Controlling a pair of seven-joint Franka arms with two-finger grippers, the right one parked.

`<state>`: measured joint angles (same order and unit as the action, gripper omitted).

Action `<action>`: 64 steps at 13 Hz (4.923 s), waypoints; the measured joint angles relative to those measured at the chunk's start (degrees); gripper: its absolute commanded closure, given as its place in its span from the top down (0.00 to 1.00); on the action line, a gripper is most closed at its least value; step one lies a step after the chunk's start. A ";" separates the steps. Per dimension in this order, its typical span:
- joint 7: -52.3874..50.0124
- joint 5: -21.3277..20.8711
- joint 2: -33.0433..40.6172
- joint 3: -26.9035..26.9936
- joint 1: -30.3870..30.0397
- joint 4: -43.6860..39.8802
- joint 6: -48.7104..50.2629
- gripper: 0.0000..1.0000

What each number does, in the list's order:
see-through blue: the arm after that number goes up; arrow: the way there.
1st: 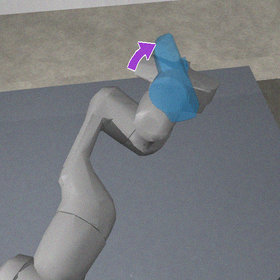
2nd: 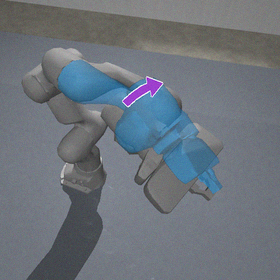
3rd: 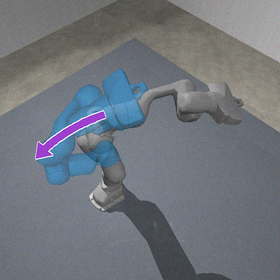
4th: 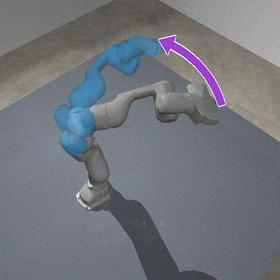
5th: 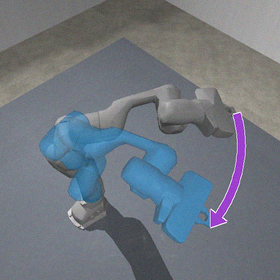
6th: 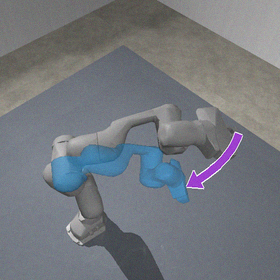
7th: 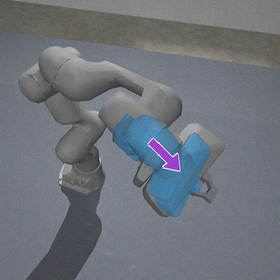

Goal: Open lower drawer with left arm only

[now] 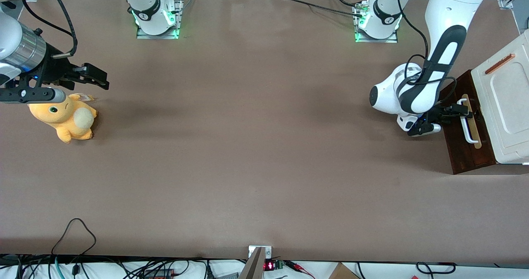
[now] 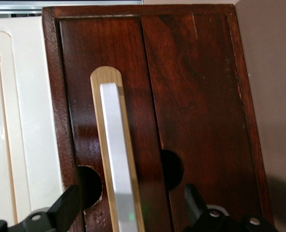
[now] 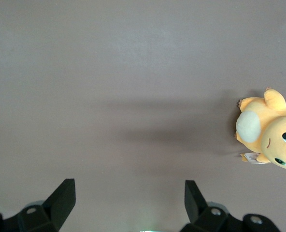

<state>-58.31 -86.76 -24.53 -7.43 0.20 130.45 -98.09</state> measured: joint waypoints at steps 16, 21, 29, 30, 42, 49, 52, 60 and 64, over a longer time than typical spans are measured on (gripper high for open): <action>-0.65 -2.09 -0.03 0.85 0.02 0.88 0.41 0.52; -0.73 -2.09 -0.03 1.33 0.02 0.88 0.42 0.13; -2.93 -2.21 0.02 1.30 0.24 0.84 0.81 0.00; -2.95 -2.21 0.02 1.25 0.40 0.84 0.77 0.00; -3.46 1.22 0.37 -9.47 3.26 1.06 2.80 0.18; -2.19 2.43 0.74 -9.87 3.41 -0.33 1.26 1.00; 4.23 12.09 2.33 -10.01 3.51 -5.49 1.05 1.00; 29.34 60.48 13.34 -6.79 2.74 -31.86 2.53 1.00; 42.22 78.21 18.41 1.05 1.10 -37.20 3.41 1.00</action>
<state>-16.09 -8.56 -6.12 -6.38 1.30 93.25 -94.67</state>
